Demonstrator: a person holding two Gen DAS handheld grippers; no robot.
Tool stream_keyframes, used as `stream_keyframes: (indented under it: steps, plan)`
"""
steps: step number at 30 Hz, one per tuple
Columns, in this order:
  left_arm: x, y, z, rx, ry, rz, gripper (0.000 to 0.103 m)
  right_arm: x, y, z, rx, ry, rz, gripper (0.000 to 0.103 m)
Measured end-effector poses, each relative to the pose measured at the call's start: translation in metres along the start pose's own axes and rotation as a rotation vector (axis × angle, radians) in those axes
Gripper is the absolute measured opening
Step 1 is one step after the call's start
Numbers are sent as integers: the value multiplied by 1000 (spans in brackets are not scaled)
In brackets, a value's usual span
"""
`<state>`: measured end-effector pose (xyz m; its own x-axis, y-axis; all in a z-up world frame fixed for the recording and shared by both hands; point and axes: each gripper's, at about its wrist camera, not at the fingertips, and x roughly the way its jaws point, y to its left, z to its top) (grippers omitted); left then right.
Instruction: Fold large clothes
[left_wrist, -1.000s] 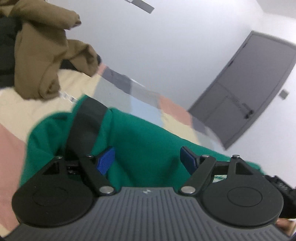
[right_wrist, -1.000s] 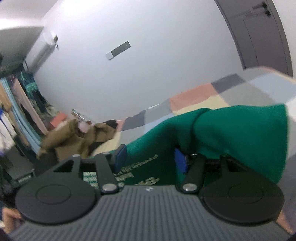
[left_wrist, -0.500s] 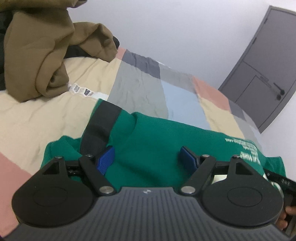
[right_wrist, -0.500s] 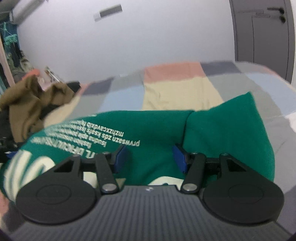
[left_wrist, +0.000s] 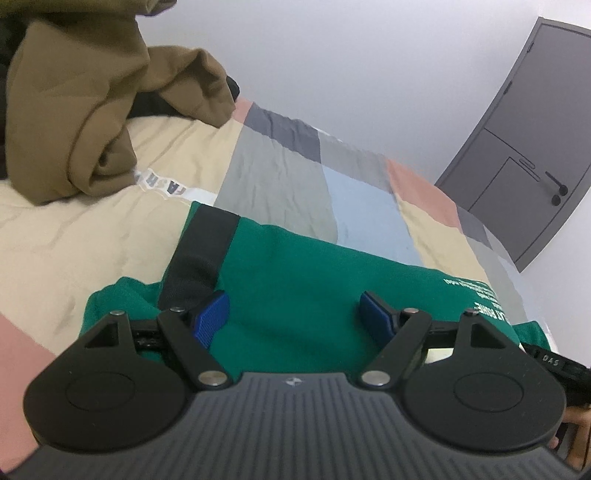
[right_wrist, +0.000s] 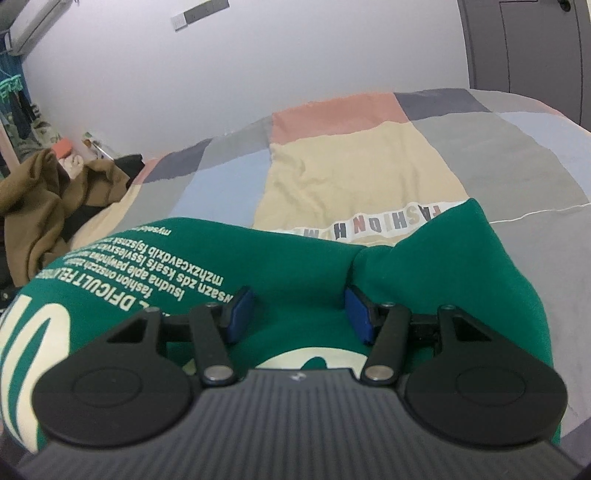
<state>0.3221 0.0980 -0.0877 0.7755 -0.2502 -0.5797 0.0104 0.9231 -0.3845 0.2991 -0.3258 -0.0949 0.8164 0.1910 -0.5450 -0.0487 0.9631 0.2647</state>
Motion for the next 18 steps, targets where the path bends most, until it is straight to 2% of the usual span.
stream_keyframes:
  steps: [3, 6, 10, 13, 18]
  plan:
    - [-22, -9, -6, -1, -37, 11, 81, -14, 3, 1, 11, -21, -5, 57]
    - [-49, -19, -13, -14, -69, -11, 82, -39, 10, 1, 42, -49, 8, 57]
    - [-86, -35, -28, 18, -86, -46, 82, -77, 25, -6, 86, -74, 47, 60]
    - [-108, -42, -43, 1, -77, -87, 82, -104, 36, -15, 119, -72, 98, 60]
    - [-114, -42, -62, -82, -17, -127, 82, -130, 53, -36, 129, -50, 144, 61]
